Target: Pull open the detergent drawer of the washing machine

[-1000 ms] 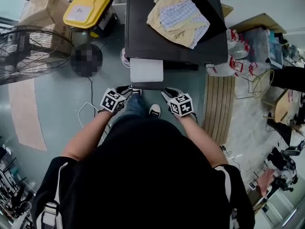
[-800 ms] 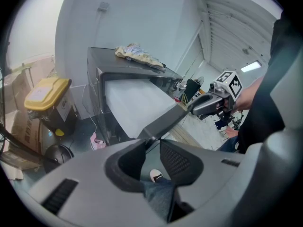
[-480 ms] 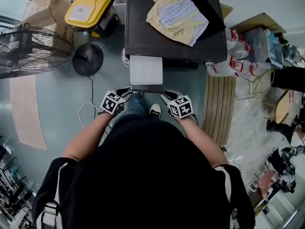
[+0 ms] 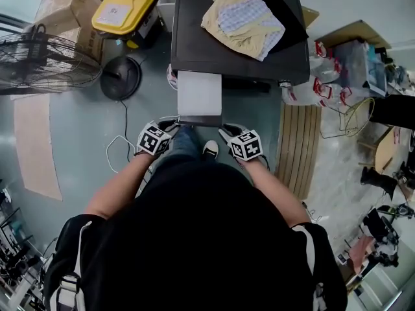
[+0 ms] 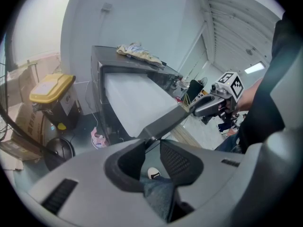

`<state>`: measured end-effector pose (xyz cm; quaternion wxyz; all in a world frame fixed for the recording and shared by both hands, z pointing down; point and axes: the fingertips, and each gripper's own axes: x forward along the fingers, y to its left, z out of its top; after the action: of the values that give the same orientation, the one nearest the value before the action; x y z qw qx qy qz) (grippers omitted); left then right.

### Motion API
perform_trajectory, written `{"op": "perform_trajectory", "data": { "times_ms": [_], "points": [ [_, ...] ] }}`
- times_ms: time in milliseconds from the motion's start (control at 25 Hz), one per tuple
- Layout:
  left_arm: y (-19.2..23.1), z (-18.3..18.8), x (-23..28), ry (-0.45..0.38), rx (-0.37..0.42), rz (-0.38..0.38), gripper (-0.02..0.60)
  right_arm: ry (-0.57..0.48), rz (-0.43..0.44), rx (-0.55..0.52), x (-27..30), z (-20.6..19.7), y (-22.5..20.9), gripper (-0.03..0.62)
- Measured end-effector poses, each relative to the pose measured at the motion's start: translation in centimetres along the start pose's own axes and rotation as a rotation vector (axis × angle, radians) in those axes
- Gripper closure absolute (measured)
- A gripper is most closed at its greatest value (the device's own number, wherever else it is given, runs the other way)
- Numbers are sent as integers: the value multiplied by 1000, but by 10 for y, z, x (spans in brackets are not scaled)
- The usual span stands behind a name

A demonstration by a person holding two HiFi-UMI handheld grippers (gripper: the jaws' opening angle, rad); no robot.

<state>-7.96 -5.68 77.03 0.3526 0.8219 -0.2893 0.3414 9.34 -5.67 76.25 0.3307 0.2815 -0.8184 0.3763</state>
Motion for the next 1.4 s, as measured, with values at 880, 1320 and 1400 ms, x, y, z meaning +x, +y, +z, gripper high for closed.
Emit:
{"op": "perform_trajectory", "data": {
  "times_ms": [880, 1320, 1400],
  "points": [
    [3, -5, 4, -18, -26, 11, 466, 1, 26, 5, 5, -3, -2, 484],
    [-1, -4, -1, -47, -43, 19, 457, -9, 34, -19, -5, -2, 3, 473],
    [-1, -4, -2, -58, -41, 23, 457, -14, 34, -27, -9, -2, 4, 473]
  ]
}}
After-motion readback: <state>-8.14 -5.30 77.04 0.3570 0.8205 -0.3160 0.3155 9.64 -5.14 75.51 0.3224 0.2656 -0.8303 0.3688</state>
